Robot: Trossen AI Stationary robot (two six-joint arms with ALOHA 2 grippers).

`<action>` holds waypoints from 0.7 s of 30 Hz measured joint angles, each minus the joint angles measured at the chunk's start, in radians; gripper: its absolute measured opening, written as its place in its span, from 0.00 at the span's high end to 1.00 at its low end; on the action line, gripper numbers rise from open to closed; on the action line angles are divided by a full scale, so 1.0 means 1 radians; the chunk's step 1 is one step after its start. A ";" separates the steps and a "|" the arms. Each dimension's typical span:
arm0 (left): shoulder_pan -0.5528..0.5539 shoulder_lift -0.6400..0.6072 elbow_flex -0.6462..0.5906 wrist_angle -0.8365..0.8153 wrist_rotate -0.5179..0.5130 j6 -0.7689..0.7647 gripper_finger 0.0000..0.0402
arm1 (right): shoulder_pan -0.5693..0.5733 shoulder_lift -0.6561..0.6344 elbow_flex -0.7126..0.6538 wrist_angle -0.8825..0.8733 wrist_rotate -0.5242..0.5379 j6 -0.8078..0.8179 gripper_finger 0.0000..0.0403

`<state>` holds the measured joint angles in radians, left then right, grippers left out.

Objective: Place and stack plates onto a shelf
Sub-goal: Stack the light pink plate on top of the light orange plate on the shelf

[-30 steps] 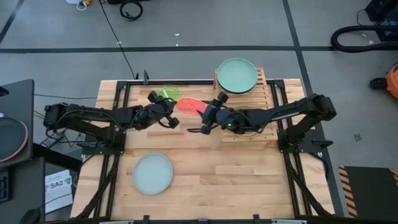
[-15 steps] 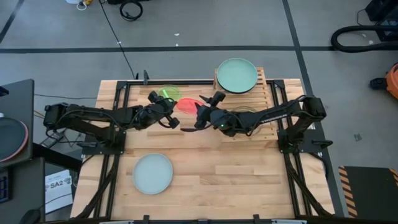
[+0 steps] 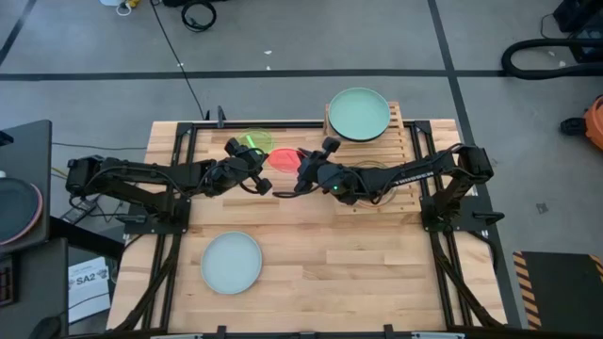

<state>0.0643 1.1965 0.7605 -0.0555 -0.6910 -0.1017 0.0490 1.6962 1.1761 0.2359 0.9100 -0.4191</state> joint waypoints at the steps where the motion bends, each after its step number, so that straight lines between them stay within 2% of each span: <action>1: 0.000 0.000 0.000 0.000 0.000 0.000 0.99 | 0.000 0.000 0.000 0.000 -0.008 0.000 0.90; 5: 0.000 0.000 0.000 -0.001 -0.002 0.013 0.97 | 0.000 0.000 0.000 -0.002 -0.021 0.000 0.98; 16: 0.000 0.000 0.000 0.000 0.000 0.009 0.96 | 0.000 0.000 0.000 0.000 -0.022 -0.002 0.98; 21: 0.000 0.000 0.000 0.000 0.001 0.008 0.90 | 0.000 0.000 0.000 0.003 -0.016 -0.002 0.98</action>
<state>0.0639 1.1965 0.7605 -0.0551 -0.6903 -0.0933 0.0490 1.6962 1.1759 0.2389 0.8944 -0.4210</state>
